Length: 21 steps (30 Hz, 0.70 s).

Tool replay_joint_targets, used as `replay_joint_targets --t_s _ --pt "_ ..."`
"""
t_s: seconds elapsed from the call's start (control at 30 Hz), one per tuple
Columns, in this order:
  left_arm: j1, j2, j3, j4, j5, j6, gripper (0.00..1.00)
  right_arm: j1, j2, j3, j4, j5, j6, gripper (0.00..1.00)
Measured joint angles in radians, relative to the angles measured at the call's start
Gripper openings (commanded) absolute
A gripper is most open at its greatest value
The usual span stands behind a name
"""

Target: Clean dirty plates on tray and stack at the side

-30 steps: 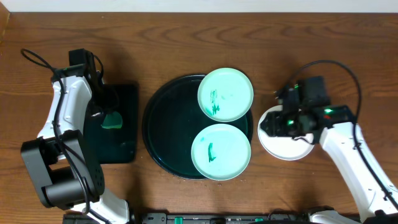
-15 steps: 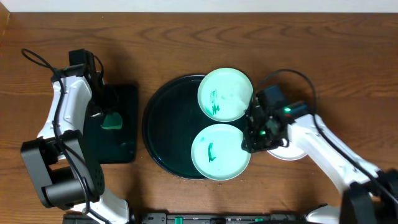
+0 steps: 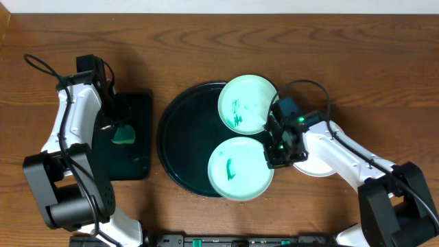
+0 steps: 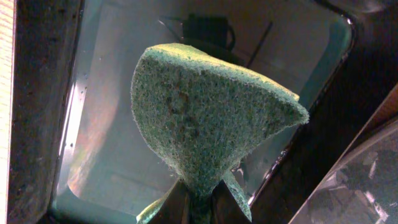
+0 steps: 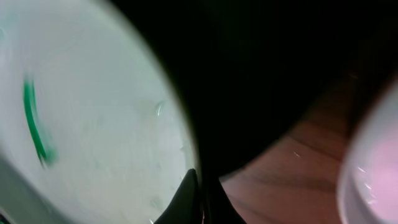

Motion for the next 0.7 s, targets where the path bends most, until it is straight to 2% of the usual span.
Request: replay_joint_targets --t_s 0.3,0.53,0.7 --pt "0.000 -0.029 0.000 -0.023 0.000 0.012 0.07 0.076 0.002 0.089 0.016 -0.008 0.048 0.01" --pt "0.000 -0.156 0.000 -0.054 0.001 0.019 0.07 0.095 0.014 0.147 0.129 -0.002 0.093 0.01" --pt "0.000 -0.168 0.000 -0.073 0.001 0.023 0.07 0.133 0.071 0.158 0.161 0.000 0.117 0.01"
